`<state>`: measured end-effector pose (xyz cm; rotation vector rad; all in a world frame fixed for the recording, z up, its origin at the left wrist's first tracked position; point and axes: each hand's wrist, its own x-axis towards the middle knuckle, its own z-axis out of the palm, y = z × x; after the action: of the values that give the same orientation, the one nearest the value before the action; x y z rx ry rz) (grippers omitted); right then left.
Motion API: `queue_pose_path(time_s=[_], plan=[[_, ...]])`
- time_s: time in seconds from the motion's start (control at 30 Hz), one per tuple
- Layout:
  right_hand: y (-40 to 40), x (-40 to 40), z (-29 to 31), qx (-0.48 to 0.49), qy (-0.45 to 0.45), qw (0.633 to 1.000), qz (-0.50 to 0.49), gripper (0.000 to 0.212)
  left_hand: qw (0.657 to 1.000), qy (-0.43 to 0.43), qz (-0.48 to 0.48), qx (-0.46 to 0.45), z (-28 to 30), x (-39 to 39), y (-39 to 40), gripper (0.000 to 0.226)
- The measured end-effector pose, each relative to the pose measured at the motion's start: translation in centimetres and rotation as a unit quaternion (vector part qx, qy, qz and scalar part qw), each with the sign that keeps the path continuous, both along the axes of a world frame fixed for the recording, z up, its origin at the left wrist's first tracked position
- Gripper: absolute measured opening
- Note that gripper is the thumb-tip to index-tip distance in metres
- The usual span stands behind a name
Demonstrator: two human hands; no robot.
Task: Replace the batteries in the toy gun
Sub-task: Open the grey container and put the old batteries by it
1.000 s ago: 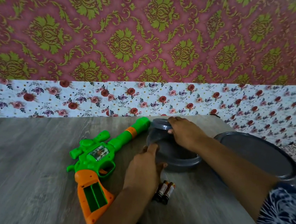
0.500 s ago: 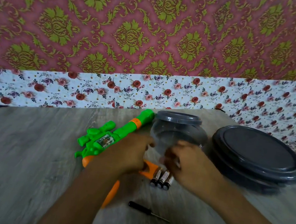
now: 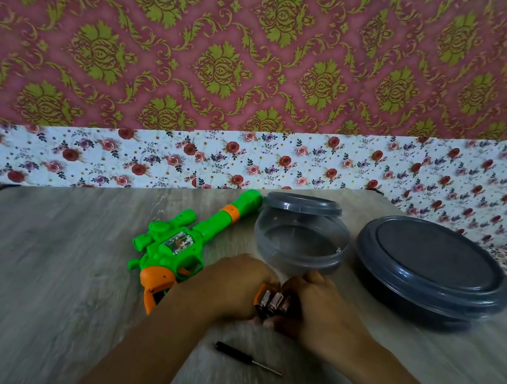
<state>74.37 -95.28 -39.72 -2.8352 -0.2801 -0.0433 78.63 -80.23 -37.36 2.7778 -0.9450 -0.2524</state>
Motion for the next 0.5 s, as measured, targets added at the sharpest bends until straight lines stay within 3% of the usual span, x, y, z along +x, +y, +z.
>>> queue_pose_path(time_s=[0.17,0.3,0.5], plan=[[-0.2,0.0,-0.2,0.012,-0.007,1.0,0.015,0.053,1.0,-0.001,-0.006,-0.005,-0.1,0.0,-0.2,0.03],[-0.9,-0.2,1.5,0.046,-0.002,0.997,0.054,0.037,1.0,-0.006,-0.002,-0.029,0.3,0.0,0.0,0.029],[-3.8,1.9,8.0,0.053,-0.012,0.997,0.053,0.035,0.987,-0.078,0.033,-0.14,3.4,1.8,-0.4,0.046]])
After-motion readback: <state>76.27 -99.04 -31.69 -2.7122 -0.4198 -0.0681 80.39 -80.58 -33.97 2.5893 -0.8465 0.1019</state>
